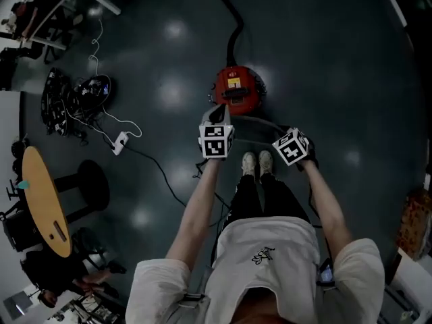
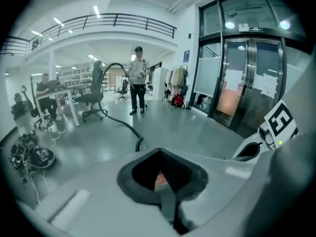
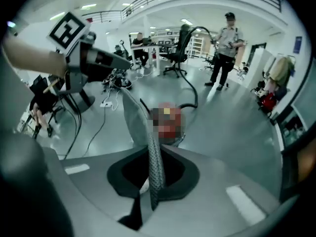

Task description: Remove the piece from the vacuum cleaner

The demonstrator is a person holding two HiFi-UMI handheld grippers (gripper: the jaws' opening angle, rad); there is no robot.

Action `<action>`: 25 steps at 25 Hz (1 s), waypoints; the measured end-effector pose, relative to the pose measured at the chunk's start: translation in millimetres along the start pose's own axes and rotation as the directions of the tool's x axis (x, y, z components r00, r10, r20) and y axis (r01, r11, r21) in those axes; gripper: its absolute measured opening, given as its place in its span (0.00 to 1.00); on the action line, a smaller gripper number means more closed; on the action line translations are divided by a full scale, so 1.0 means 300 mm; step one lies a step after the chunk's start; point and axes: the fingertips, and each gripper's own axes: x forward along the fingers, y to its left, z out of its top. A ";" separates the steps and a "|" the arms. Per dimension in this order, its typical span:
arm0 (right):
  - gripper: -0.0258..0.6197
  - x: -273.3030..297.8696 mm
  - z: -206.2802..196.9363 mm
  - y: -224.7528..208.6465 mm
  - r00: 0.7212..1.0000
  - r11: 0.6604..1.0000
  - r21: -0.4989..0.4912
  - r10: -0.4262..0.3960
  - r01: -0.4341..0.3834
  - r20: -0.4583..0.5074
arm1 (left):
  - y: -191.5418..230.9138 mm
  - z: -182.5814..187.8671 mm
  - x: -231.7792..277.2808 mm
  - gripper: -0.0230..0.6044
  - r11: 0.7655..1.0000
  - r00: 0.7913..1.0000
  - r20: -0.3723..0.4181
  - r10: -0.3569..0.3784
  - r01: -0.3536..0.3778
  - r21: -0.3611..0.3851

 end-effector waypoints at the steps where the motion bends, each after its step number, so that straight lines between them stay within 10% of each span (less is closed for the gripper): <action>1: 0.09 -0.052 0.041 -0.003 1.000 0.999 0.044 -0.005 0.004 0.028 | -0.015 0.051 -0.047 0.04 1.000 1.000 0.031 0.001 -0.001 -0.004; 5: 0.09 -0.310 0.185 0.017 0.987 0.991 0.131 -0.025 0.005 0.157 | -0.093 0.260 -0.286 0.04 0.999 0.986 0.166 0.025 -0.019 -0.036; 10: 0.09 -0.593 0.533 -0.003 0.926 0.996 0.063 -0.077 0.058 0.369 | -0.113 0.634 -0.518 0.04 0.997 0.917 0.396 0.051 -0.068 0.027; 18: 0.09 -0.862 0.910 0.005 0.722 0.991 0.062 -0.130 0.120 0.679 | -0.054 0.861 -0.741 0.04 0.993 0.787 0.610 0.087 -0.115 0.008; 25: 0.09 -1.048 1.023 0.018 0.580 0.992 0.077 -0.123 0.104 0.805 | -0.044 0.927 -0.821 0.04 0.993 0.737 0.668 0.098 -0.121 -0.012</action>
